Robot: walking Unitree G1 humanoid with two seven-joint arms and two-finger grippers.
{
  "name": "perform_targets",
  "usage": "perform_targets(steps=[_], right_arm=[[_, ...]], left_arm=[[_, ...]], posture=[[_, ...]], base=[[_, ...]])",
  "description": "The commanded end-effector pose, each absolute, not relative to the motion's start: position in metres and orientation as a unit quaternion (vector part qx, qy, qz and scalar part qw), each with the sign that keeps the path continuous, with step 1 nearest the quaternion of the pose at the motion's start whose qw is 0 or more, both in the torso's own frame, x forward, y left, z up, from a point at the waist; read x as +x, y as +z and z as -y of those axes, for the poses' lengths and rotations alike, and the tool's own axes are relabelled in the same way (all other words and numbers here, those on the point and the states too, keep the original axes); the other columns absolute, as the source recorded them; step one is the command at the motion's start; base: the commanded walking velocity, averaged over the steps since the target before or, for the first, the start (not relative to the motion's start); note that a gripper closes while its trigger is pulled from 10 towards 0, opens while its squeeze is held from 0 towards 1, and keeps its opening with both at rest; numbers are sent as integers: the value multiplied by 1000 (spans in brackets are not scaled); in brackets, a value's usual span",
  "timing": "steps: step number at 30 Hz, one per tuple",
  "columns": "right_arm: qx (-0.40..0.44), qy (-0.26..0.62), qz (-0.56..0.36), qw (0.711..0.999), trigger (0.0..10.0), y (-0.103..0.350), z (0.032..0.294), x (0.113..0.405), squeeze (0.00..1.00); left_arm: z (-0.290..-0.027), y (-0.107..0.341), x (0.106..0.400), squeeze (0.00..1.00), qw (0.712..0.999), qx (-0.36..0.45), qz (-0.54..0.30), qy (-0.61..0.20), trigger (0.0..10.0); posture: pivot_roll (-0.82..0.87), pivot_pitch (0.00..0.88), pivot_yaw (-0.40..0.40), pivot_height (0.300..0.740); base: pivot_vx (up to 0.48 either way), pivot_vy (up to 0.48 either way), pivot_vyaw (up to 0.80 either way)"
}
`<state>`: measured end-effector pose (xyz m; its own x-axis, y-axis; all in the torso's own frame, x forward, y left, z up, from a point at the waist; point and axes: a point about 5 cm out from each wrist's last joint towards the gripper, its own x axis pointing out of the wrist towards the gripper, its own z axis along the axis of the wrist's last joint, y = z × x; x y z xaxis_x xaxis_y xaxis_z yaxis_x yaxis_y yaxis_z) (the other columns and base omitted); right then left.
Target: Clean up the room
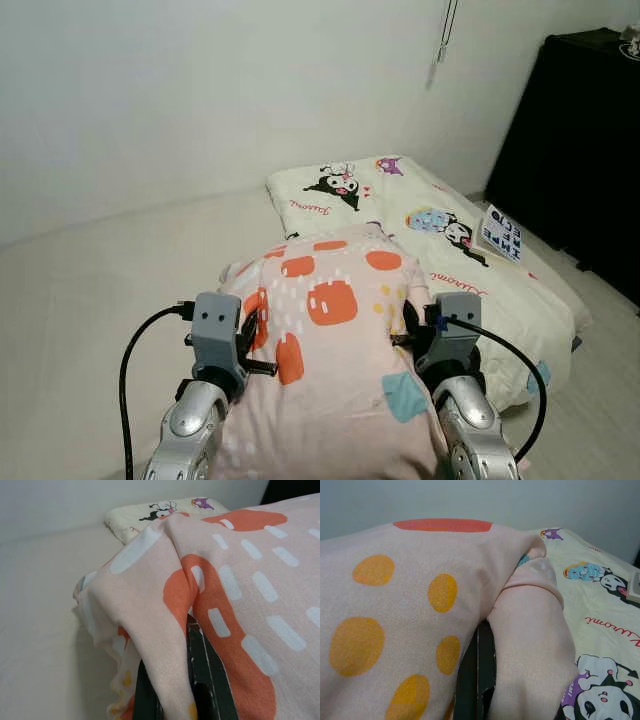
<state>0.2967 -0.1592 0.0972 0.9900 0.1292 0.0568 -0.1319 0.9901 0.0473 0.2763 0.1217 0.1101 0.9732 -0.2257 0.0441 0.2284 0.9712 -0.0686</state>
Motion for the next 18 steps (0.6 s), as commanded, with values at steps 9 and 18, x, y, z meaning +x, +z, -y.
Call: perform_targets(steps=[9,18], right_arm=[[15,101,37,994,10000,104,144,300,0],[21,107,30,994,10000,103,142,302,0]], left_arm=[[-115,118,276,0,990,-46,40,-128,10000],[-116,119,277,0,990,-45,40,-126,10000]], posture=[[-17,85,-9,740],[-13,89,-13,740]], base=[[0,0,0],[0,0,0]])
